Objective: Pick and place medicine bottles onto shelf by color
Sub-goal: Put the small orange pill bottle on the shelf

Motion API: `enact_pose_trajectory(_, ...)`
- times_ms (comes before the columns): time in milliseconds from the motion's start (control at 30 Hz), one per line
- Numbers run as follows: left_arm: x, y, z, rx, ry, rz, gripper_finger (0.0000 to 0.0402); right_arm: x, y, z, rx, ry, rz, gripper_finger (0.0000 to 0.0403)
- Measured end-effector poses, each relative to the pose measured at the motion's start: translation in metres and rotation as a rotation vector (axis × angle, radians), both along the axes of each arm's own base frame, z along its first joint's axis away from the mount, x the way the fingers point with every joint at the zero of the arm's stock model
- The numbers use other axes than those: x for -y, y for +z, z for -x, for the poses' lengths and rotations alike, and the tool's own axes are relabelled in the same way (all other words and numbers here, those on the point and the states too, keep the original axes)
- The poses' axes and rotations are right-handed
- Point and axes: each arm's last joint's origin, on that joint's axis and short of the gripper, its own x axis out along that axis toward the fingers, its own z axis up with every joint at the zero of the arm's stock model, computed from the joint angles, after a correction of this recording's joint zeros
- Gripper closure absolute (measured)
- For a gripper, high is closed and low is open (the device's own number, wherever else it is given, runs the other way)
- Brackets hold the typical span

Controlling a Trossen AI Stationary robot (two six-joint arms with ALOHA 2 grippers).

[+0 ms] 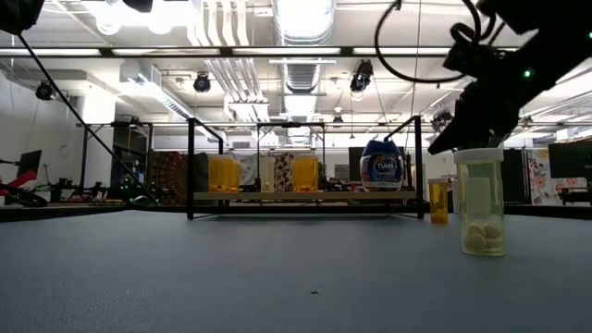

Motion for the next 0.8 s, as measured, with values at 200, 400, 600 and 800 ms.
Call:
enact_pose_trajectory(200,0.0,0.0,0.0,0.0,0.0,-0.001,0.0402,0.008,-0.01,0.006,0.028,-0.074,-0.035,0.02)
enact_pose_trajectory(400,0.0,0.0,0.0,0.0,0.001,-0.002,0.0402,0.009,-0.019,0.004,0.027,-0.078,-0.046,0.02)
enact_pose_trajectory(600,0.0,-0.001,0.0,-0.007,0.001,-0.005,0.0402,0.008,-0.029,0.004,-0.002,-0.101,-0.061,0.02)
enact_pose_trajectory(800,0.0,-0.001,0.0,-0.007,0.001,-0.005,0.0402,0.007,-0.034,0.0,-0.014,-0.088,-0.078,0.02)
